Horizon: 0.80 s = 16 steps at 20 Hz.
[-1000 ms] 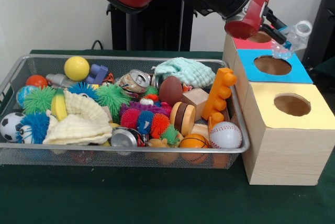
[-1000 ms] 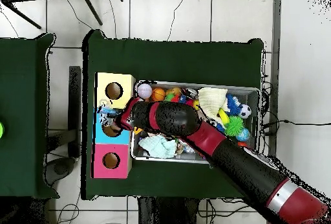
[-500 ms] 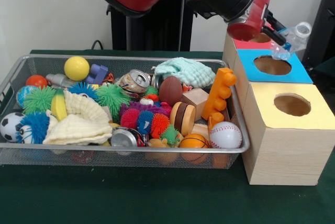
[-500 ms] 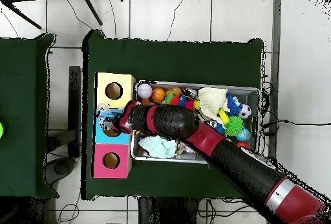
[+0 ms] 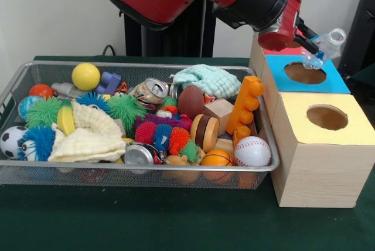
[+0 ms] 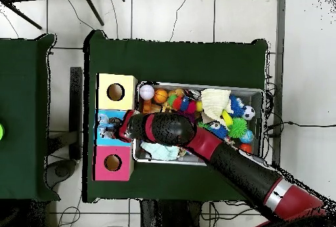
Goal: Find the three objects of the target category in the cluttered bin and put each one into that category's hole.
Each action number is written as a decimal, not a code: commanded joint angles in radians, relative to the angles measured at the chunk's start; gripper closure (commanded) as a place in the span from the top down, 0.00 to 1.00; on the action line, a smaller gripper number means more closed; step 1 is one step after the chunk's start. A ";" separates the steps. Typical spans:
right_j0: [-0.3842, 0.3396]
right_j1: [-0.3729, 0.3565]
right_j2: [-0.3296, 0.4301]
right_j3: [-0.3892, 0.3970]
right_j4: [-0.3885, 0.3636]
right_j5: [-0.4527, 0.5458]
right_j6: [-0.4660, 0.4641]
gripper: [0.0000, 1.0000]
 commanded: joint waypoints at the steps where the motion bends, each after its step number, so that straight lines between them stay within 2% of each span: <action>1: -0.037 0.081 -0.044 -0.085 -0.095 -0.027 0.058 0.00; 16: -0.095 0.144 0.023 -0.148 -0.201 -0.016 0.021 0.00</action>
